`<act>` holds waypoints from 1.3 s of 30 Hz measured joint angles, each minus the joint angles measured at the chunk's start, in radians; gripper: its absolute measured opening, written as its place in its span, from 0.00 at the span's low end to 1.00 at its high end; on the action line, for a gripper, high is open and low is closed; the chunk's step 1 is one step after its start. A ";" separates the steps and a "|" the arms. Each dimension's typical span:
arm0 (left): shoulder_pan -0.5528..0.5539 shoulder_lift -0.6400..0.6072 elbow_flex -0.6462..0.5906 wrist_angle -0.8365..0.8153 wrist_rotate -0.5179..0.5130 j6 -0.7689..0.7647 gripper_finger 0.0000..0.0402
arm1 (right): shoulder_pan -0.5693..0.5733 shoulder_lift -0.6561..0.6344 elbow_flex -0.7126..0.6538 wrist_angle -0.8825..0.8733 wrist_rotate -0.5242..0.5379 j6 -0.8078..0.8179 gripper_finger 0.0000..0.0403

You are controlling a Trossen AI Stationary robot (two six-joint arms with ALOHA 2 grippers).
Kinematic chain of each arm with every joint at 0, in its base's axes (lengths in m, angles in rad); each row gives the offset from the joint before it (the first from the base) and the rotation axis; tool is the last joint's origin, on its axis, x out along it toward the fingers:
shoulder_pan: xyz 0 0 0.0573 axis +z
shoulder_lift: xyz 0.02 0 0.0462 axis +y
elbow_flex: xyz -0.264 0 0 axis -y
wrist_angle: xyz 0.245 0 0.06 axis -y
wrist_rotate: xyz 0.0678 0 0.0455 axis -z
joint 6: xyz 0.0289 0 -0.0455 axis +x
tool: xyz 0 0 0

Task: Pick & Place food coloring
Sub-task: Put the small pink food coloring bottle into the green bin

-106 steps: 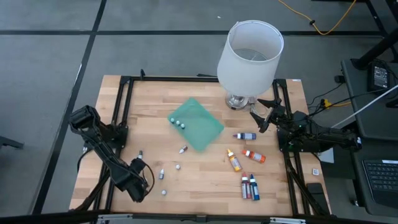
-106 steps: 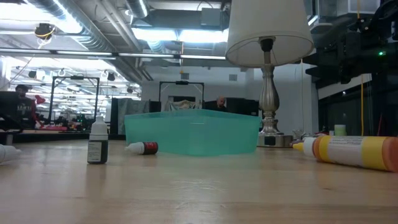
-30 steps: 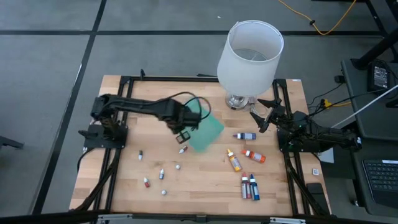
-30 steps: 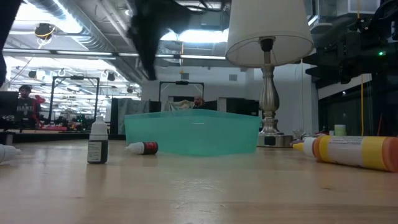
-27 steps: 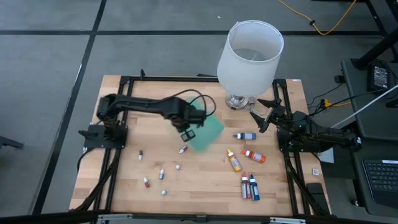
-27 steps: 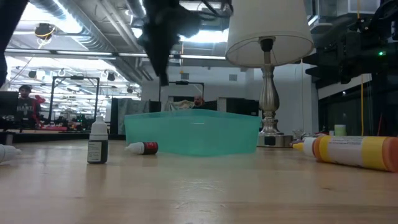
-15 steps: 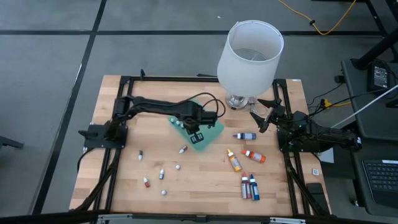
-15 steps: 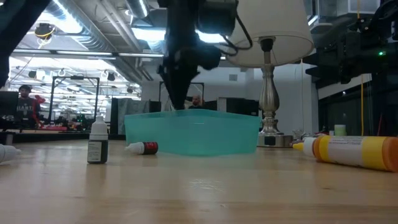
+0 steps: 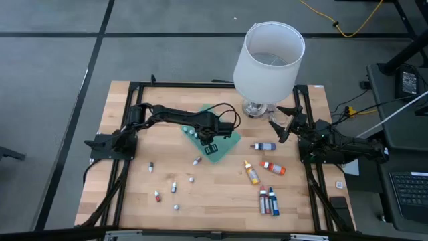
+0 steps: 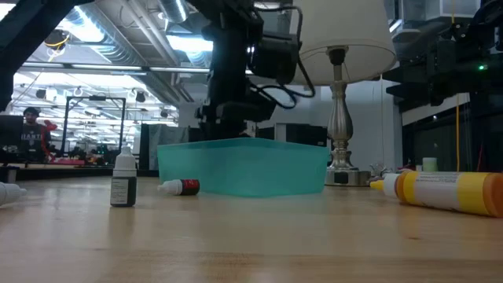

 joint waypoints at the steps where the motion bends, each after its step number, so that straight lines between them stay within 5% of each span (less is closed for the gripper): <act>1: 0.000 0.000 -0.010 0.002 0.000 -0.003 0.16 | 0.000 0.000 0.000 0.000 0.000 0.000 0.98; 16: -0.001 0.000 -0.038 -0.001 0.020 -0.005 0.17 | 0.000 0.000 0.000 0.000 0.000 0.000 0.98; 39: -0.001 -0.058 -0.039 -0.002 -0.027 -0.004 0.36 | 0.000 0.000 0.000 0.000 0.000 0.000 0.98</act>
